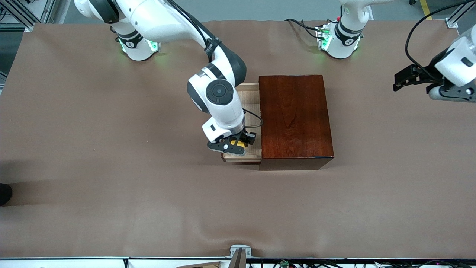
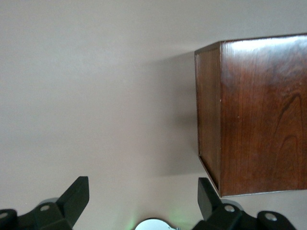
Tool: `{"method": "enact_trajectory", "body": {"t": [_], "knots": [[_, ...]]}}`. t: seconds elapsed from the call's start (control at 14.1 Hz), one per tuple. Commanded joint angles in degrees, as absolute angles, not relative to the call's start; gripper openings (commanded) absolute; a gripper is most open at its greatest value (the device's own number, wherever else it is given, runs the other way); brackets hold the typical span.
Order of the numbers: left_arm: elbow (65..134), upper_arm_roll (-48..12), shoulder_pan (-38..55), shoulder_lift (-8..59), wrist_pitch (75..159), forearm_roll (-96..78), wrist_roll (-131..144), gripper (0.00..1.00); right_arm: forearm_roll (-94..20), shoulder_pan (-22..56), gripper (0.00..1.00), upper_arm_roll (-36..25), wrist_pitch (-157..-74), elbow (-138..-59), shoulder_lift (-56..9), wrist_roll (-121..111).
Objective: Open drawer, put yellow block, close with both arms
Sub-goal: 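Carry the yellow cube with the right gripper over the open drawer, then release the cube into the drawer while the left gripper reaches the box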
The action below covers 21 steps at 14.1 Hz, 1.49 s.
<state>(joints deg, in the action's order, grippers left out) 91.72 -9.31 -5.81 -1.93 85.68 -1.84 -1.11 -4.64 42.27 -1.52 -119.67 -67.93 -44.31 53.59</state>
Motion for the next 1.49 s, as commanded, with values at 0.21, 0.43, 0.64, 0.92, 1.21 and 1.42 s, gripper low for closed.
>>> {"method": "enact_trajectory", "body": {"t": [0.21,0.43,0.64,0.92,1.21,1.42], "knots": [[89.6,-8.8,-6.8,-1.1,87.6,-1.7,-1.3,1.0,-5.8,44.6,0.17,-2.1,-120.8,-68.6,-45.5,53.7],[90.1,-3.8,-0.3,-1.5,87.5,-1.4,-1.1,1.0,-5.9,44.7,1.0,-2.1,-120.6,-68.6,-45.4,54.3],[90.4,-0.4,3.3,-1.6,87.3,-1.4,-1.1,1.0,-6.2,44.4,1.0,-2.1,-119.5,-68.2,-44.2,54.1],[90.4,-0.1,2.7,-1.2,86.6,-1.4,-1.1,1.0,-8.1,41.8,1.0,-2.1,-110.4,-67.5,-39.2,54.0],[92.1,-0.9,3.8,-0.4,86.2,-1.4,0.6,1.0,-10.0,38.2,1.0,-2.1,-101.0,-67.5,-31.2,53.4],[92.0,-2.2,3.9,1.5,86.3,-1.9,8.1,1.0,-9.1,33.7,1.0,-2.7,-92.1,-68.3,-25.2,41.9]]}}
